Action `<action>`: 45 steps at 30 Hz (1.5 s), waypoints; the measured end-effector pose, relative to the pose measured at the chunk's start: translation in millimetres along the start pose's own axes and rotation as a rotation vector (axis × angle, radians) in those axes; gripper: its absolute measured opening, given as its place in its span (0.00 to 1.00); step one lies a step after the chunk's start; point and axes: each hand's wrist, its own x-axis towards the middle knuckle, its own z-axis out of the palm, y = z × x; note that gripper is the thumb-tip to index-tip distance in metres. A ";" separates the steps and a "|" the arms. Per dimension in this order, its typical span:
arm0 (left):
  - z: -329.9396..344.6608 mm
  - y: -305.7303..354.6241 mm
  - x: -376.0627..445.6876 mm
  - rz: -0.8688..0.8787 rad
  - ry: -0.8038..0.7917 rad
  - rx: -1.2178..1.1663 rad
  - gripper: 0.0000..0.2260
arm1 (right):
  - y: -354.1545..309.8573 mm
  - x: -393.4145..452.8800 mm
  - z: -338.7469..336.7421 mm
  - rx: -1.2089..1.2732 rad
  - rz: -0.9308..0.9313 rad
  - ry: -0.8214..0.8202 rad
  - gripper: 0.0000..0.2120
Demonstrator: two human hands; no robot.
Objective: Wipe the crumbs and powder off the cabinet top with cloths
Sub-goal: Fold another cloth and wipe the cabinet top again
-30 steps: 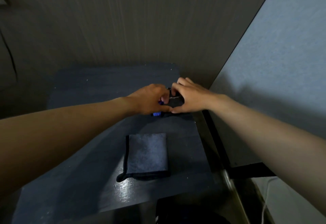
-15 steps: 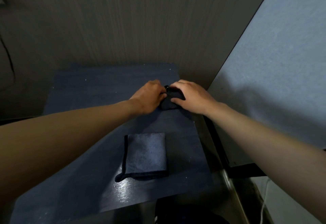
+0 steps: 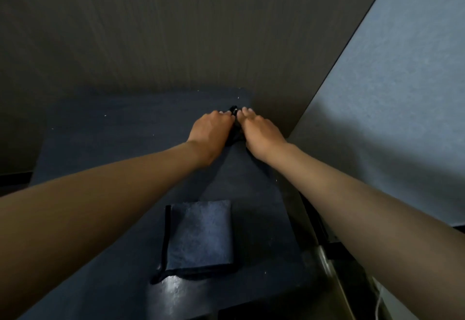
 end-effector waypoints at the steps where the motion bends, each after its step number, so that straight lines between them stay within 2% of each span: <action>1: 1.3 -0.7 8.9 -0.014 0.000 0.000 0.11 | 1.6 8.3 -0.7 0.004 0.014 0.013 0.26; 6: 10.7 -13.9 49.9 -0.064 0.023 0.029 0.15 | 9.1 53.1 -2.4 -0.003 0.029 0.071 0.22; 13: 14.4 -32.6 98.2 -0.087 0.043 0.028 0.13 | 25.5 102.9 -11.7 0.004 0.062 0.108 0.17; 20: 25.6 -34.9 110.9 -0.097 0.044 0.076 0.12 | 31.4 107.9 -9.0 0.108 0.090 0.067 0.21; 24: 29.9 -23.4 97.2 -0.031 0.066 0.129 0.11 | 34.2 87.1 -2.9 0.105 0.067 0.070 0.24; 29: 25.9 3.4 57.4 0.036 0.037 0.159 0.12 | 33.3 32.7 9.0 0.180 0.071 0.095 0.16; 34: 18.3 37.4 -2.7 0.122 0.019 0.153 0.12 | 24.4 -36.6 12.2 0.224 0.065 0.093 0.17; 45: -10.1 94.1 -82.7 0.170 -0.110 0.170 0.09 | 14.9 -140.5 14.6 0.360 0.092 0.061 0.11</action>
